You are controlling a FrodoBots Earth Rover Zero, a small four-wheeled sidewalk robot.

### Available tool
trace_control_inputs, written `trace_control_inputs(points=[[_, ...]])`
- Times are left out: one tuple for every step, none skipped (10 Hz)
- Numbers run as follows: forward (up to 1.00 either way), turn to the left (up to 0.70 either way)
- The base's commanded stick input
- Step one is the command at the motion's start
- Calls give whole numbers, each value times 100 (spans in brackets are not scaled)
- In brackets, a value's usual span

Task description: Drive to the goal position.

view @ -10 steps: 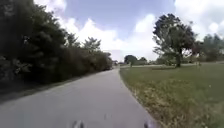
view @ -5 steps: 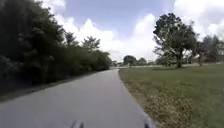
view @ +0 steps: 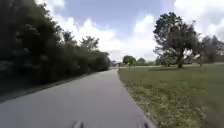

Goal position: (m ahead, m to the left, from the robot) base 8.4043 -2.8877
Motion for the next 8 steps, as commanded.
trace_control_inputs(points=[[85, 0], [85, 0], [85, 0], [85, 0], [85, 0], [85, 0], [85, 0], [85, 0]])
